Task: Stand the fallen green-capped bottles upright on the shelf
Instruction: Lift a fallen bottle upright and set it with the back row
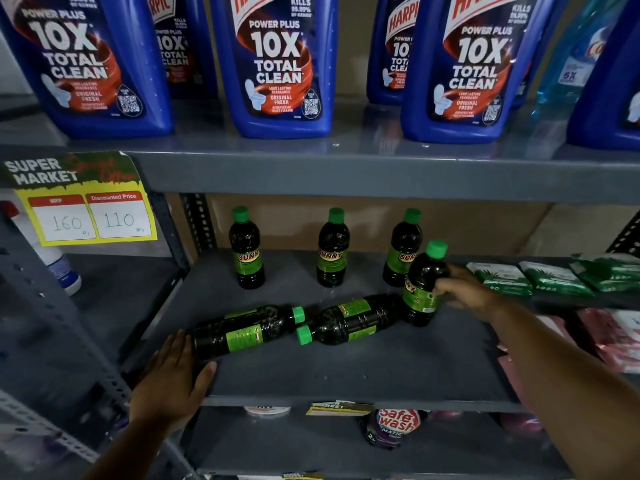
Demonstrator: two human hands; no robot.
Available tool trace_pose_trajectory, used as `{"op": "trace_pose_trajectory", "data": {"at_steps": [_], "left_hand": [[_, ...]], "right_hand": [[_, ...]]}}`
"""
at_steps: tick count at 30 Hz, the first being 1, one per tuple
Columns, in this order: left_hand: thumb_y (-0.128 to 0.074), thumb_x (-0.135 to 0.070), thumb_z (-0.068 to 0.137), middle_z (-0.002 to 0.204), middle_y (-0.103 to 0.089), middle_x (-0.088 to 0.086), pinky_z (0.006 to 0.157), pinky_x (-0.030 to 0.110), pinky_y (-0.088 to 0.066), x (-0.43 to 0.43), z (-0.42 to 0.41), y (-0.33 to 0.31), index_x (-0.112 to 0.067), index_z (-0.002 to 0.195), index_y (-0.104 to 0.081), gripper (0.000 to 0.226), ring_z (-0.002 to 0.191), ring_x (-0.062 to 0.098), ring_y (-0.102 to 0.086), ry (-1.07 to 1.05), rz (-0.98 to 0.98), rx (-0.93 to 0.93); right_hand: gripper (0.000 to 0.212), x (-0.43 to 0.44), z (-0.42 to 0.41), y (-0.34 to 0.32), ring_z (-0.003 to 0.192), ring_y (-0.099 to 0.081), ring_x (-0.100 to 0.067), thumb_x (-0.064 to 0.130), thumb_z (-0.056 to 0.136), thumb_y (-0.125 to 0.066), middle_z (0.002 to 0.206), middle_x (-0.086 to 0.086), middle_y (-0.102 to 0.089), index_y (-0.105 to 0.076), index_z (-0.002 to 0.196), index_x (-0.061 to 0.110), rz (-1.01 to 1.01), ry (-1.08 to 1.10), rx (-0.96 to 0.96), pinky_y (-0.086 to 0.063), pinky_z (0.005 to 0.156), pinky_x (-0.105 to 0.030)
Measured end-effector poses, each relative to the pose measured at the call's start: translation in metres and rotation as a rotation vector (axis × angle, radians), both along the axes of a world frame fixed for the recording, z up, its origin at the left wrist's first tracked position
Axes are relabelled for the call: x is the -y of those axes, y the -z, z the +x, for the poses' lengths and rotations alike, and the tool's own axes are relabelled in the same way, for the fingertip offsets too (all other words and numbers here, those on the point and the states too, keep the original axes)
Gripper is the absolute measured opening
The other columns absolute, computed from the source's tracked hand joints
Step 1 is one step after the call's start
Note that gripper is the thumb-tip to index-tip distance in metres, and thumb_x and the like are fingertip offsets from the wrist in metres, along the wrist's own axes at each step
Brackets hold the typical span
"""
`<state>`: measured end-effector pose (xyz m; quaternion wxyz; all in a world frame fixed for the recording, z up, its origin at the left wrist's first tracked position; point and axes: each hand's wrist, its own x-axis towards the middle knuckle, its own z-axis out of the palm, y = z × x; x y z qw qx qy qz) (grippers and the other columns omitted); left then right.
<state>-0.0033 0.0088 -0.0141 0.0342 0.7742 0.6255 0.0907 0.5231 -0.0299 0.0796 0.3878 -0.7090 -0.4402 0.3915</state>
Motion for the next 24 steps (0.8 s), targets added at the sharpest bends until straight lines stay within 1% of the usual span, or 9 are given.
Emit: {"op": "trace_pose_trajectory", "data": {"at_steps": [3,5,8,12,15,17,19,22,24], "left_hand": [[0.009,-0.076,0.074,0.156,-0.027,0.016,0.119,0.043,-0.022,0.000,-0.001,-0.001,-0.003,0.145,-0.028,0.108,0.146,0.027,-0.018,0.003,-0.007,-0.002],[0.007,-0.075,0.076,0.155,-0.029,0.017,0.119,0.045,-0.023,0.000,-0.001,0.000,-0.002,0.144,-0.031,0.106,0.146,0.029,-0.020,0.010,-0.002,0.001],[0.004,-0.072,0.078,0.156,-0.025,0.017,0.119,0.043,-0.020,-0.001,-0.001,0.002,-0.003,0.145,-0.027,0.102,0.147,0.028,-0.017,0.009,0.000,-0.016],[0.000,-0.069,0.080,0.159,-0.020,0.013,0.120,0.041,-0.017,-0.004,-0.001,0.005,-0.005,0.147,-0.021,0.095,0.148,0.024,-0.012,-0.012,-0.008,-0.022],[-0.001,-0.069,0.081,0.158,-0.022,0.012,0.120,0.039,-0.018,-0.004,-0.001,0.005,-0.006,0.147,-0.023,0.094,0.147,0.023,-0.014,-0.015,0.006,-0.029],[-0.001,-0.069,0.081,0.158,-0.021,0.011,0.120,0.038,-0.017,-0.004,-0.001,0.005,-0.006,0.147,-0.023,0.094,0.147,0.022,-0.014,-0.014,0.007,-0.027],[0.000,-0.069,0.081,0.159,-0.019,0.010,0.120,0.038,-0.016,-0.003,-0.002,0.005,-0.007,0.148,-0.020,0.094,0.148,0.021,-0.012,-0.013,0.000,-0.020],[0.000,-0.069,0.080,0.159,-0.020,0.011,0.120,0.038,-0.017,-0.002,-0.001,0.005,-0.007,0.148,-0.021,0.094,0.147,0.021,-0.013,-0.010,0.005,-0.013],[-0.001,-0.069,0.080,0.158,-0.022,0.011,0.120,0.039,-0.017,-0.001,-0.001,0.004,-0.007,0.147,-0.022,0.093,0.147,0.021,-0.013,-0.012,0.009,-0.010]], "right_hand": [[0.036,0.000,-0.002,0.006,0.096,-0.058,-0.025,-0.007,0.080,-0.054,0.092,-0.006,-0.064,-0.060,0.107,0.016,0.048,-0.006,-0.020,-0.045,0.088,-0.044],[0.046,0.005,-0.007,0.011,0.099,-0.061,-0.025,-0.012,0.080,-0.056,0.099,-0.003,-0.067,-0.058,0.115,0.018,0.130,-0.017,-0.084,-0.050,0.083,-0.039],[0.051,0.011,-0.018,0.020,0.105,-0.064,-0.020,-0.007,0.075,-0.072,0.113,-0.003,-0.068,-0.059,0.111,0.027,0.256,-0.008,-0.144,-0.051,0.084,-0.033],[0.060,0.009,-0.035,0.032,0.093,-0.068,-0.015,0.016,0.055,-0.093,0.103,-0.004,-0.071,-0.062,0.107,0.015,0.400,0.151,0.101,-0.053,0.079,-0.031],[0.072,0.006,-0.042,0.038,0.093,-0.064,-0.014,0.022,0.053,-0.093,0.105,0.000,-0.064,-0.050,0.111,0.013,0.390,0.363,0.189,-0.050,0.080,-0.030],[0.064,0.005,-0.041,0.042,0.104,-0.061,-0.023,0.007,0.064,-0.085,0.112,-0.006,-0.060,-0.042,0.110,0.020,0.412,0.363,0.104,-0.049,0.088,-0.039],[0.060,0.005,-0.041,0.044,0.106,-0.060,-0.024,0.002,0.069,-0.081,0.115,-0.009,-0.060,-0.041,0.111,0.018,0.419,0.310,0.086,-0.048,0.086,-0.037],[0.067,0.006,-0.041,0.045,0.096,-0.065,-0.020,0.022,0.055,-0.091,0.106,-0.008,-0.066,-0.054,0.109,0.010,0.367,0.307,0.218,-0.052,0.083,-0.037],[0.075,0.008,-0.043,0.044,0.097,-0.064,-0.021,0.025,0.051,-0.087,0.108,-0.010,-0.065,-0.050,0.114,0.009,0.311,0.305,0.189,-0.053,0.085,-0.041]]}}
